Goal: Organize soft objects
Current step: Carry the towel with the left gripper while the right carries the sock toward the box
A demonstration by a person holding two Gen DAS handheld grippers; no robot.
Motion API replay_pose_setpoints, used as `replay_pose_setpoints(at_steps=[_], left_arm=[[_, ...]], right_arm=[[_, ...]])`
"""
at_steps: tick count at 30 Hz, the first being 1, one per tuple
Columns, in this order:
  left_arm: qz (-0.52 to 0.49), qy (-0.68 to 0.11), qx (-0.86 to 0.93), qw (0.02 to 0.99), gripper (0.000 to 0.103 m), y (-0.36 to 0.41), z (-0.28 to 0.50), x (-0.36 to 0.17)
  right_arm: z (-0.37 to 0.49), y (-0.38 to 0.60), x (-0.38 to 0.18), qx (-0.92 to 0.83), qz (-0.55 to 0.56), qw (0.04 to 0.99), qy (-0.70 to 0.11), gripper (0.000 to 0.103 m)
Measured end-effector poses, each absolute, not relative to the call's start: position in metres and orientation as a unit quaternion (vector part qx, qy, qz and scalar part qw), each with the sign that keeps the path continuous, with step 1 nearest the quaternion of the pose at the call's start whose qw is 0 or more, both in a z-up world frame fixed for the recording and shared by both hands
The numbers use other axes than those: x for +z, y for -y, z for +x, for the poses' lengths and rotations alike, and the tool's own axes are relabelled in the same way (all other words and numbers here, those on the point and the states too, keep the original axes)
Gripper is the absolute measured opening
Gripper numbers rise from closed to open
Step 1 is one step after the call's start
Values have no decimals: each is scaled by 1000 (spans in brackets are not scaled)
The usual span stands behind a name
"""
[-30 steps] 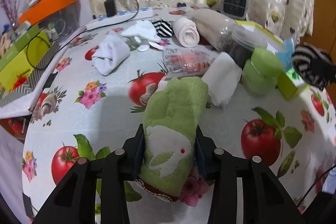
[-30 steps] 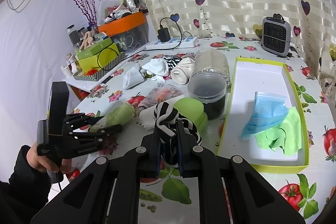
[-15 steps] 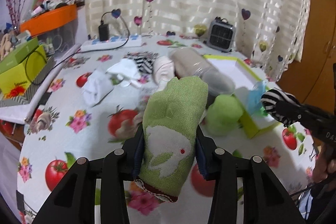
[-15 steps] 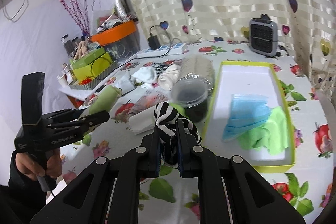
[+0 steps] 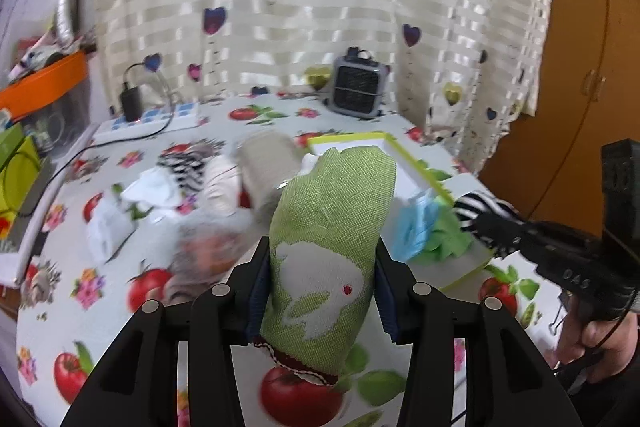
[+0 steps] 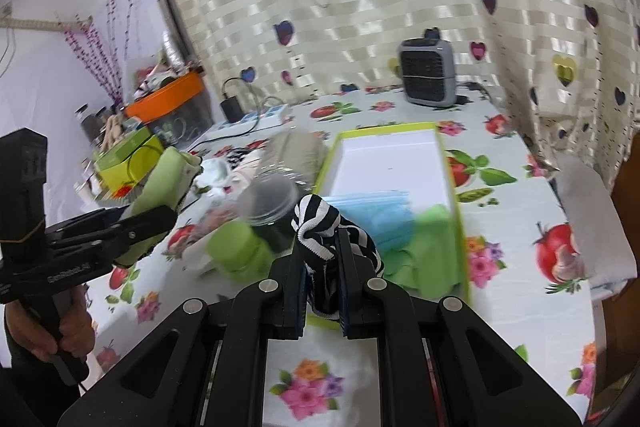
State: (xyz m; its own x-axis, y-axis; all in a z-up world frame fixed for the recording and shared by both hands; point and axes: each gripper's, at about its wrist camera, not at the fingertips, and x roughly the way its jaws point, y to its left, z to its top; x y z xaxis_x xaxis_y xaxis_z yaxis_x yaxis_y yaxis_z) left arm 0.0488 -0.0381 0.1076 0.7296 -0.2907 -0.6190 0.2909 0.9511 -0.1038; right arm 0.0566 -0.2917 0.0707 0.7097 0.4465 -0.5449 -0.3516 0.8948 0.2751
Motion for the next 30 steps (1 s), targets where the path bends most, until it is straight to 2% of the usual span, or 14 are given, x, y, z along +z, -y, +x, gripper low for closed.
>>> replay_pose_setpoints(at_steps=[11,22,30], left_arm=[[2,-363,-215,907,44,92,65,94],[-8,-369,-209,906,44,96,78,93],[-10,-376,-216,901,44,108,91,89]], right_arm=[[78,315,50,189,82,916,-345,12],[142,287,44,208,54,910,-356,12],[123,304,37,192,62,912,-357,14]])
